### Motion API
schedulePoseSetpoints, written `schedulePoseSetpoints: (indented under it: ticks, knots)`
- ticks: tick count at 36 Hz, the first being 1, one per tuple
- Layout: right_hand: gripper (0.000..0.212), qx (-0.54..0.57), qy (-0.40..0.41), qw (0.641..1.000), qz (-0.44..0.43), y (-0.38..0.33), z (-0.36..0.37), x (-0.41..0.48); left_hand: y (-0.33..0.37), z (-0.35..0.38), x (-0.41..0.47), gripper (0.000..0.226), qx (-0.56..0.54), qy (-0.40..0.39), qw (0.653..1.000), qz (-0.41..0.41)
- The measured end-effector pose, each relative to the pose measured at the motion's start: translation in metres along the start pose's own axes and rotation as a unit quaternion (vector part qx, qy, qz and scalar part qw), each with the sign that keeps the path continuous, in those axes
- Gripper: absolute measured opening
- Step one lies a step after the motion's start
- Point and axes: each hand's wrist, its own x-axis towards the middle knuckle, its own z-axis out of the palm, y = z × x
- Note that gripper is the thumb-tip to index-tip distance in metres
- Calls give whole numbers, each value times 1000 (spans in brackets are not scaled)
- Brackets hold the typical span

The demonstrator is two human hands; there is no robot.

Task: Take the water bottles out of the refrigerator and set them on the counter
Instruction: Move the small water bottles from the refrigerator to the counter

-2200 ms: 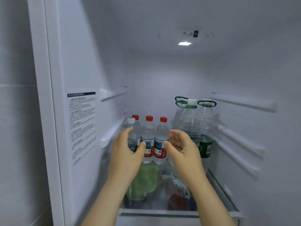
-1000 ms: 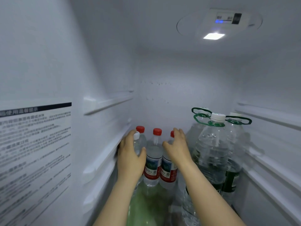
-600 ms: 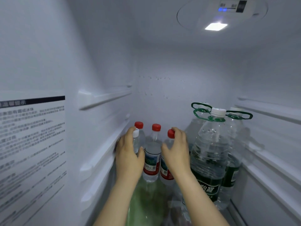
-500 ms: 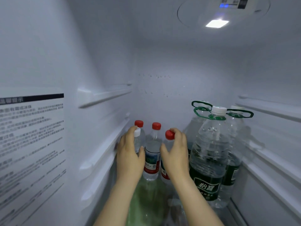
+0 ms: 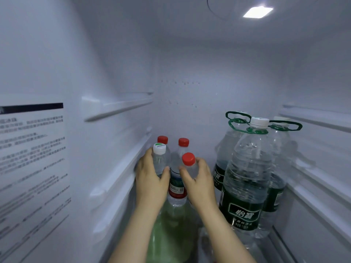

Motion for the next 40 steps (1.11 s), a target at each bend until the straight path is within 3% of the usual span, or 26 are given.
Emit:
schedulePoseSetpoints:
  ticks: [7,19,30,34,37,40]
  knots:
    - [22,10,29,999,-14,3,-12,6,0,1,-3,68,-6,-6,1000,-8]
    - [33,19,-44,999,2,-27,-36,-31,12,-24,-30,55,-65,-47,996,30]
    - [17,43,-22,999,13,-40,-60,-68,21,-47,-60,60,-93,-104,990,14]
    - [30,51,-31,998,27,-42,-63,-74,23,-46,-65,56,-105,-141,984,-22]
    - [37,82,-23,996,38,-42,-63,-79,21,-47,-71,69,-129,-145,979,-57]
    - [43,109,-18,993,43,-40,-64,-85,20,-52,-75,68,-152,-145,975,-74]
